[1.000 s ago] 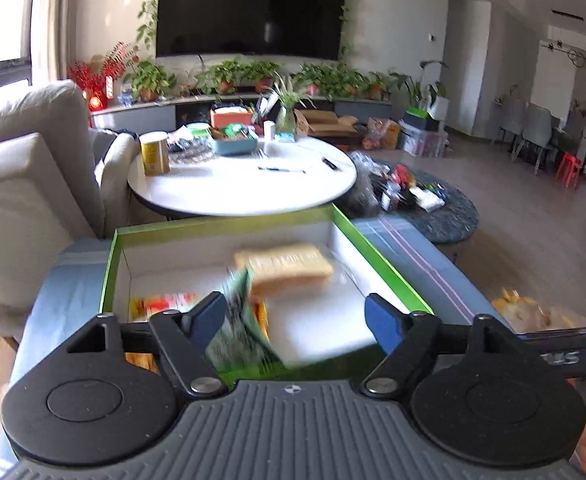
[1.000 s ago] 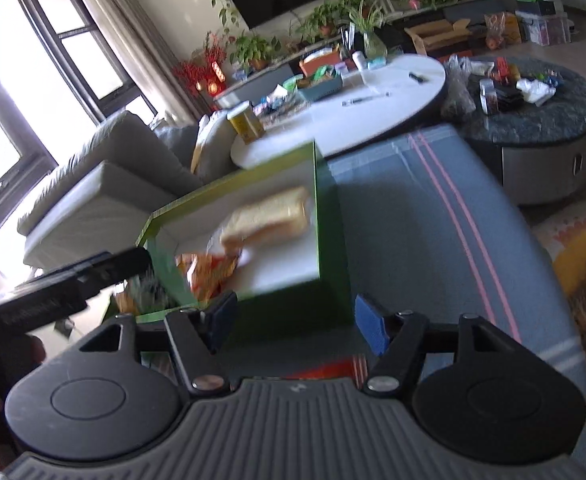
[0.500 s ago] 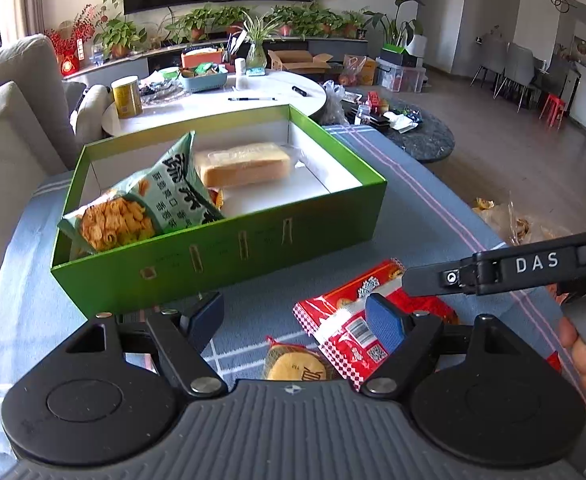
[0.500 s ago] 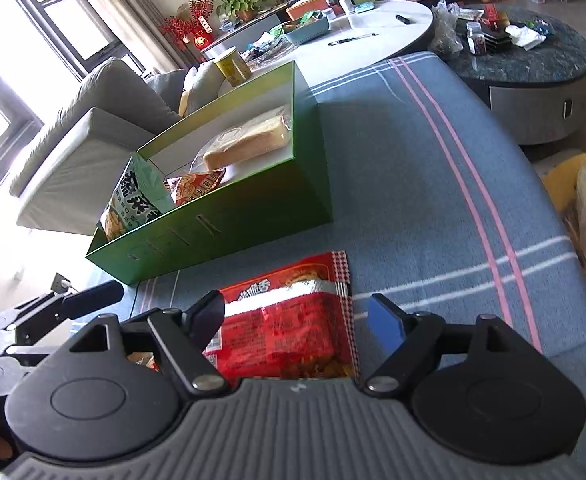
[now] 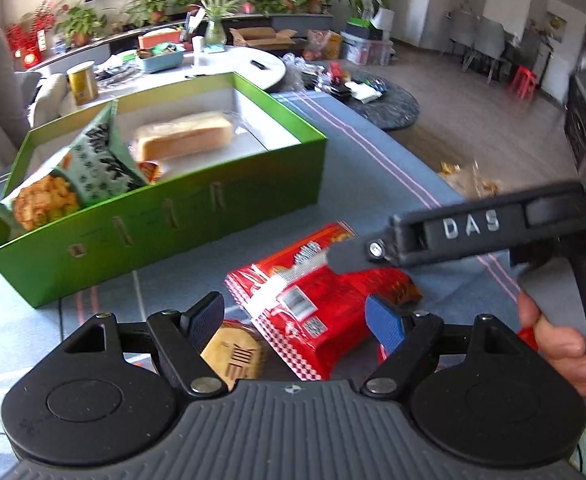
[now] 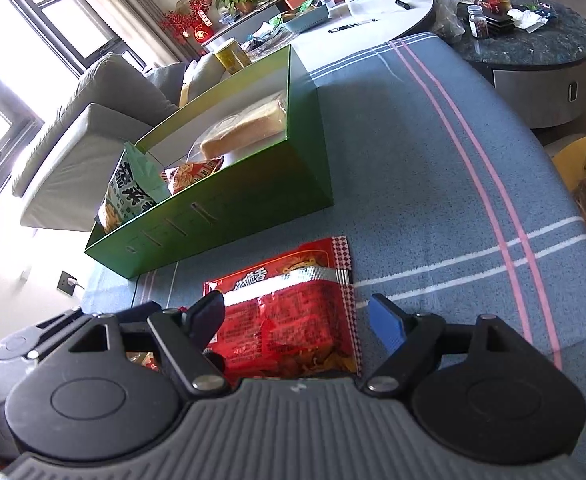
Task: Organize snacks
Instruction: 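Grasp the red snack bag with the right gripper and lift it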
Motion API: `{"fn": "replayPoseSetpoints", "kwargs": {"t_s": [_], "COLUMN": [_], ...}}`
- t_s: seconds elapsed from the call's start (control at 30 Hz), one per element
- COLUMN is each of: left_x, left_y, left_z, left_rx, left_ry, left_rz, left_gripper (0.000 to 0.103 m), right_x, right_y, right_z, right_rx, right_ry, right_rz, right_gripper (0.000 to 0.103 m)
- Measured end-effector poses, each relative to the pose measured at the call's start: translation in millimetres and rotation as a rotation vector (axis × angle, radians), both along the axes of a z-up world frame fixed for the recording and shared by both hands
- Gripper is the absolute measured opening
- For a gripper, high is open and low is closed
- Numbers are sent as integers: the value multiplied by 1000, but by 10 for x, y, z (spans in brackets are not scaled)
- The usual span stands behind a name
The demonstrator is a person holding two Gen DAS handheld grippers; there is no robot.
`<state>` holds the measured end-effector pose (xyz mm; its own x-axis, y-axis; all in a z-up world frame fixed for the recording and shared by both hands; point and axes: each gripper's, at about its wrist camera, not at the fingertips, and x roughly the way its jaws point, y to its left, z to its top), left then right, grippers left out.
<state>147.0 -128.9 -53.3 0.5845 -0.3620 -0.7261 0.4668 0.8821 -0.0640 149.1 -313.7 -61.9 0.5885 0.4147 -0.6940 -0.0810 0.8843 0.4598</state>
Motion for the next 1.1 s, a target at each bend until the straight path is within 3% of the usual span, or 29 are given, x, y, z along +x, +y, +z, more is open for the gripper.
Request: {"fn": "replayPoseSetpoints", "kwargs": {"t_s": [0.13, 0.57, 0.87, 1.1], "left_x": [-2, -47, -4, -128], "left_y": [-56, -158, -219, -237], "left_z": [-78, -140, -181, -17], "left_rx": [19, 76, 42, 28], "left_ry": [24, -15, 13, -76], "left_rz": [-15, -43, -56, -68], "left_gripper": [75, 75, 64, 62], "right_x": [0, -17, -43, -111], "right_y": [31, 101, 174, 179], "right_z": [-9, -42, -7, 68], "right_rx": [8, -24, -61, -28], "right_ry": [3, 8, 17, -5], "right_rz": [14, 36, 67, 73], "right_gripper": [80, 77, 63, 62]}}
